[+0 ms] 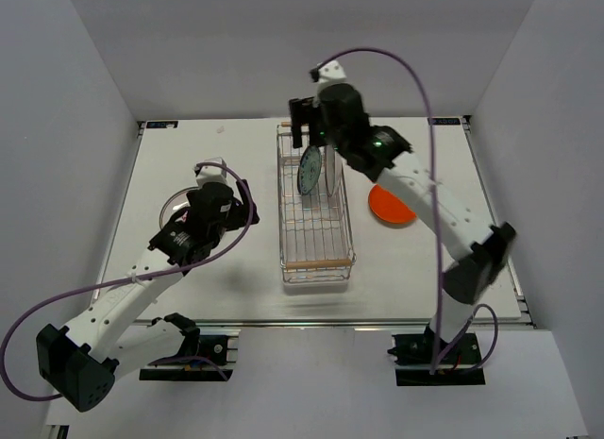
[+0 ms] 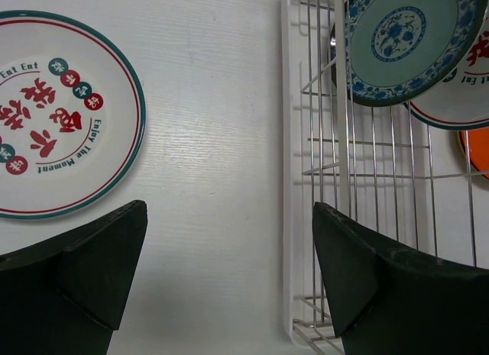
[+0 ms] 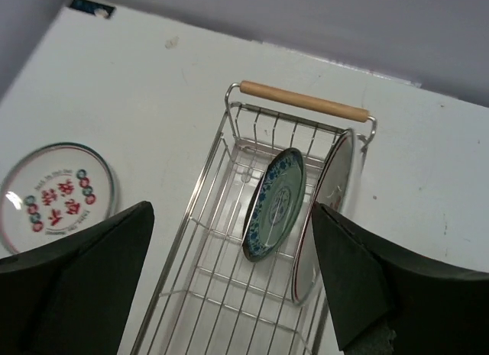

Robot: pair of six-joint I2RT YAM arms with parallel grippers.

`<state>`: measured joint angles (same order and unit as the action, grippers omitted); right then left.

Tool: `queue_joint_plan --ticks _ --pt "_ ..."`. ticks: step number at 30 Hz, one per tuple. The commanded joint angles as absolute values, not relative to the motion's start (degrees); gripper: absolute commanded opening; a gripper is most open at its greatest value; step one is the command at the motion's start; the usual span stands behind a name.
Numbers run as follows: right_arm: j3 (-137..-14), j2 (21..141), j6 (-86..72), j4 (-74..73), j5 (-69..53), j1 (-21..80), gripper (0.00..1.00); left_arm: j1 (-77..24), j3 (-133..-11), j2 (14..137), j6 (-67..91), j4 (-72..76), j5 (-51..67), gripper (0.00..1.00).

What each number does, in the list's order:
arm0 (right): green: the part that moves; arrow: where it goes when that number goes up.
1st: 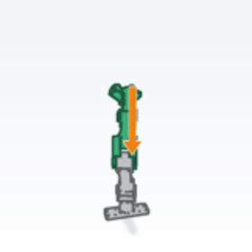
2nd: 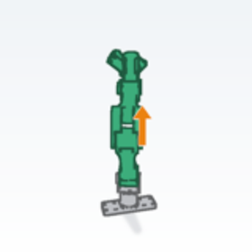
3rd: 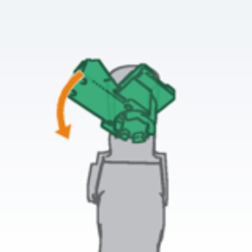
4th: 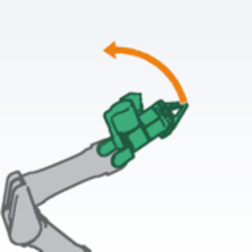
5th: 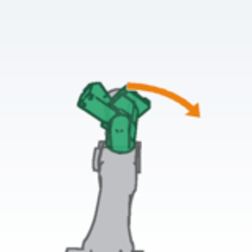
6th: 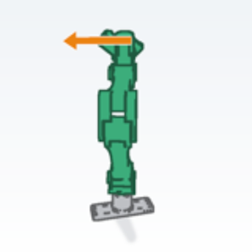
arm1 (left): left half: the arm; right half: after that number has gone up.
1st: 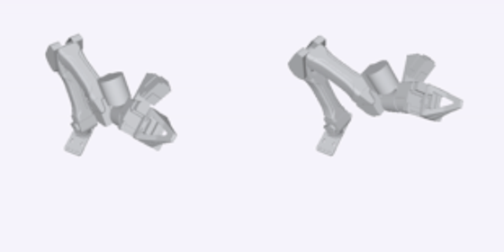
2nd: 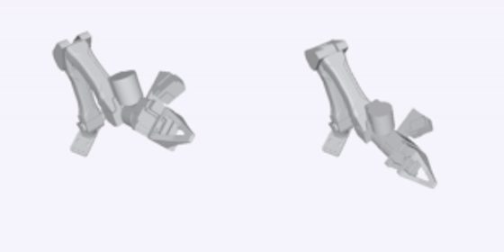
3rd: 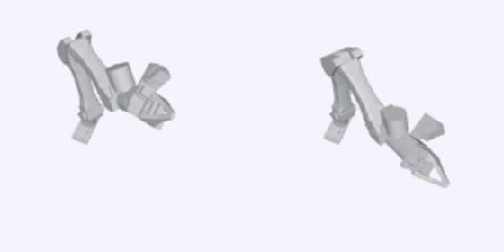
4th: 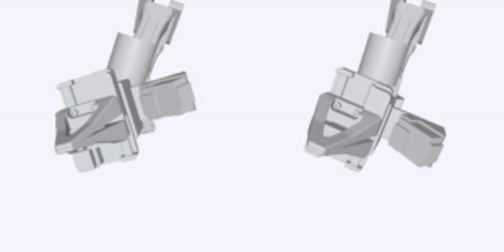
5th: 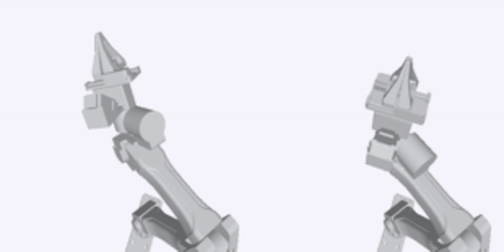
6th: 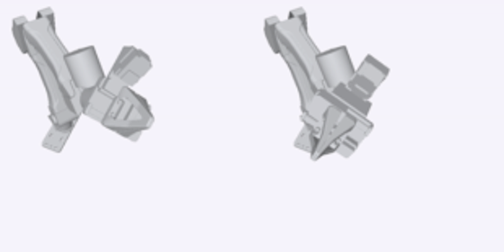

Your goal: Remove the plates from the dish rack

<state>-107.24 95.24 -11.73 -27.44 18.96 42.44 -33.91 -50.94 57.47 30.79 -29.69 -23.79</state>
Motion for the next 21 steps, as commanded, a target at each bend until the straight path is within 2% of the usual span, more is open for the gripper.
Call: queue_joint_plan --ticks 1,4,10,17,21 --pt "-114.86 103.34 -8.35 -34.89 29.50 47.17 0.89 -33.84 -49.84 55.99 32.61 -30.59 -24.88 0.98" --pt "-121.10 110.46 -7.99 -36.73 41.97 48.69 0.89 -33.84 -49.22 55.90 33.31 -31.02 -24.00 0.98" --pt "-126.56 118.82 -11.59 -36.83 49.30 50.01 0.89 -35.07 -49.66 56.34 33.84 -31.56 -25.58 0.98" --pt "-125.95 123.13 -15.20 -36.73 50.28 48.26 0.89 -35.07 -49.40 56.51 33.40 -31.11 -24.17 0.98" --pt "-124.37 124.19 -17.05 -36.30 45.29 46.50 0.88 -35.07 -48.69 55.81 33.22 -30.24 -24.17 0.98"
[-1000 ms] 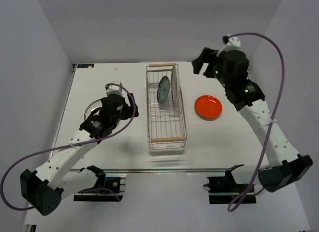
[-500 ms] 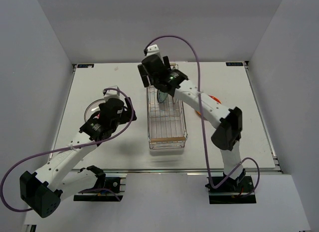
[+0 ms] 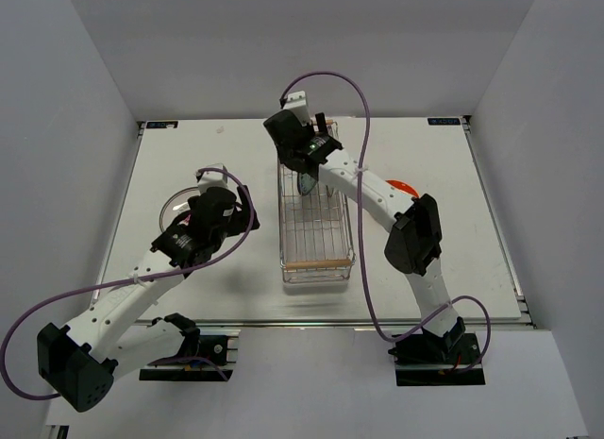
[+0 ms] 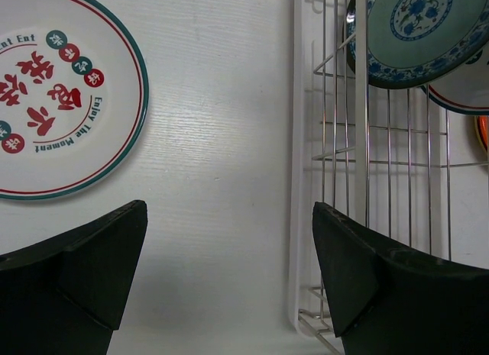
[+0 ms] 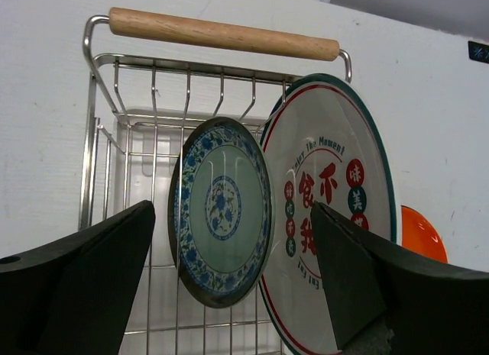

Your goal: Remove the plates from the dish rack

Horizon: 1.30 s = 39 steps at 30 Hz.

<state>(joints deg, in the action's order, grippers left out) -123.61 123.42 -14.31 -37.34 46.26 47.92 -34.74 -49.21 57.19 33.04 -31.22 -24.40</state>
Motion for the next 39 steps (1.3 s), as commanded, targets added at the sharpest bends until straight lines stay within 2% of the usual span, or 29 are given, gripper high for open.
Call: queue_joint_plan --ticks 1,6,17,23,29,39 --pt "-124.10 124.45 -17.14 -36.12 44.13 45.97 0.86 -35.07 -48.69 55.72 33.05 -30.15 -24.08 0.98" --pt "-123.23 125.86 -18.81 -36.39 39.29 43.78 0.84 -34.54 -48.87 55.55 33.05 -30.15 -24.34 0.98" --pt "-121.29 127.53 -22.14 -35.77 36.56 42.71 0.71 -34.54 -46.67 54.23 33.58 -29.53 -24.17 0.98" --pt "-120.94 127.53 -24.17 -35.68 35.16 42.45 0.58 -34.54 -46.49 53.61 33.75 -29.97 -24.78 0.98" --pt "-120.33 126.66 -25.49 -35.60 36.12 42.36 0.37 -34.54 -46.05 52.47 34.10 -30.15 -25.14 0.98" --pt "-118.56 123.23 -23.29 -33.58 38.67 42.80 0.15 -34.54 -46.49 53.44 34.19 -30.59 -25.66 0.98"
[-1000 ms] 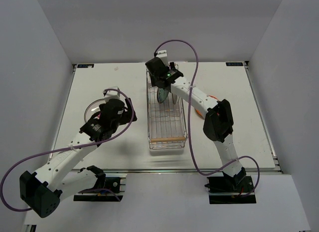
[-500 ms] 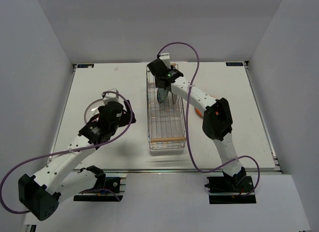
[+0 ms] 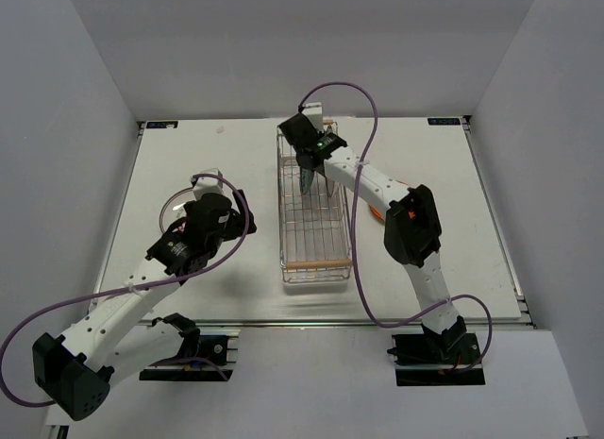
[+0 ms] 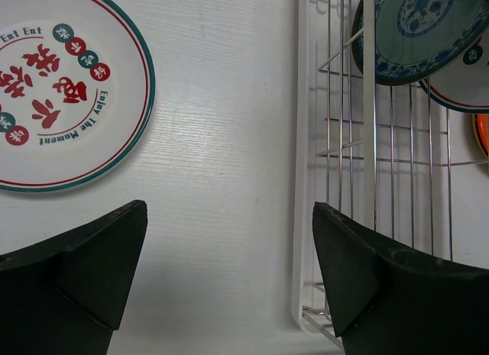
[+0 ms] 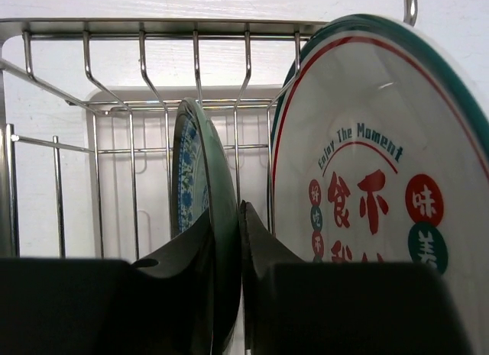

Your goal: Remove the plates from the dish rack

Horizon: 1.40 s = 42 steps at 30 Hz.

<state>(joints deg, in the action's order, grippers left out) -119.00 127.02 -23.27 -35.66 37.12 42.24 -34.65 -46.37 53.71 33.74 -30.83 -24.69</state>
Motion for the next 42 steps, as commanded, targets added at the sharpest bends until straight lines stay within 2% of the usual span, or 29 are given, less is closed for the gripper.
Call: queue_joint_plan --ticks 1,8,17,31,35,42 --pt "-118.48 122.79 -22.94 -33.49 38.93 42.80 0.14 -34.54 -46.49 53.44 34.19 -30.59 -25.66 0.98" --pt "-118.30 120.94 -20.66 -32.52 38.76 42.89 0.10 -34.54 -46.32 53.44 34.10 -30.32 -25.49 0.98" --pt "-118.30 117.25 -18.63 -32.25 35.51 42.98 0.10 -34.54 -46.41 53.61 34.01 -30.15 -25.40 0.98" --pt "-114.09 102.59 -16.52 -29.19 27.34 42.45 0.10 -34.54 -47.63 51.77 33.84 -29.44 -23.30 0.98" --pt "-105.68 95.82 -19.86 -24.88 26.99 38.77 0.08 -34.54 -48.60 51.42 33.40 -29.35 -21.97 0.98" --pt "-86.26 81.31 -24.60 -16.09 22.33 24.73 0.08 -34.54 -50.62 52.03 32.79 -29.18 -20.48 0.98"
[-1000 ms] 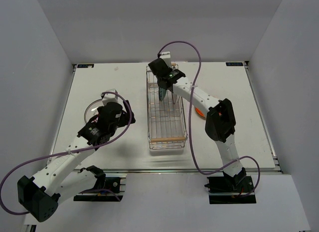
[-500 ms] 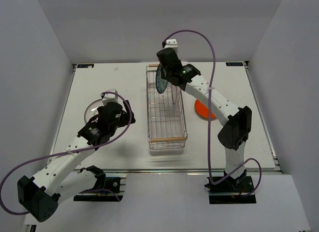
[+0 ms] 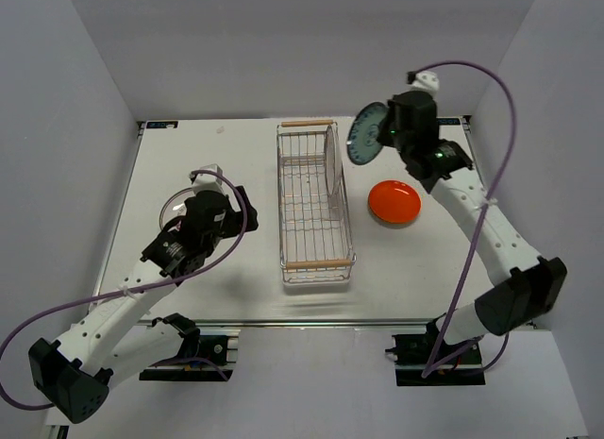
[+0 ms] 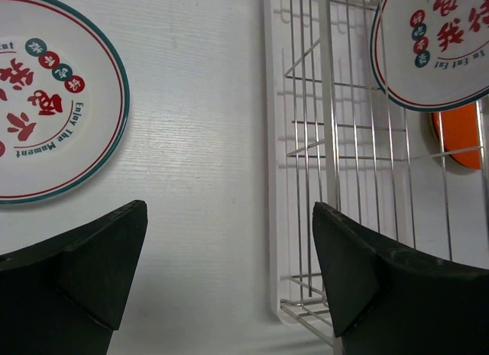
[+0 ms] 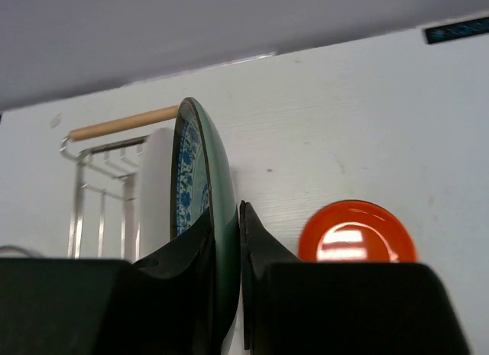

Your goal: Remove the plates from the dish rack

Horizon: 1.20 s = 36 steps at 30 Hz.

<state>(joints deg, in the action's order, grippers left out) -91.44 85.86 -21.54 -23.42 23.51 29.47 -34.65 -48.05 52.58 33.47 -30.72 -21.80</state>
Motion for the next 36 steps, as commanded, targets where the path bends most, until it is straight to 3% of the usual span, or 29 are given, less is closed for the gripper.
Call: queue_joint_plan --ticks 1,8,16,30,36 --pt "-84.57 79.56 -25.31 -15.91 21.72 23.48 0.08 -34.54 -50.89 52.21 32.70 -28.83 -20.04 0.98" --pt "-69.01 76.20 -30.58 -13.10 12.58 10.66 0.07 -34.54 -53.26 55.28 31.82 -29.79 -19.16 0.98" --pt "-56.27 79.27 -33.75 -5.64 2.48 4.13 0.07 -34.54 -52.74 56.69 31.99 -28.74 -18.28 0.98" --pt "-49.83 86.57 -35.77 6.15 -2.64 -1.14 0.15 -34.54 -51.59 56.52 32.61 -29.36 -17.84 0.98" --pt "-50.89 89.47 -35.86 6.50 -2.72 -1.76 0.29 -34.54 -51.06 55.81 32.34 -30.06 -17.93 0.98"
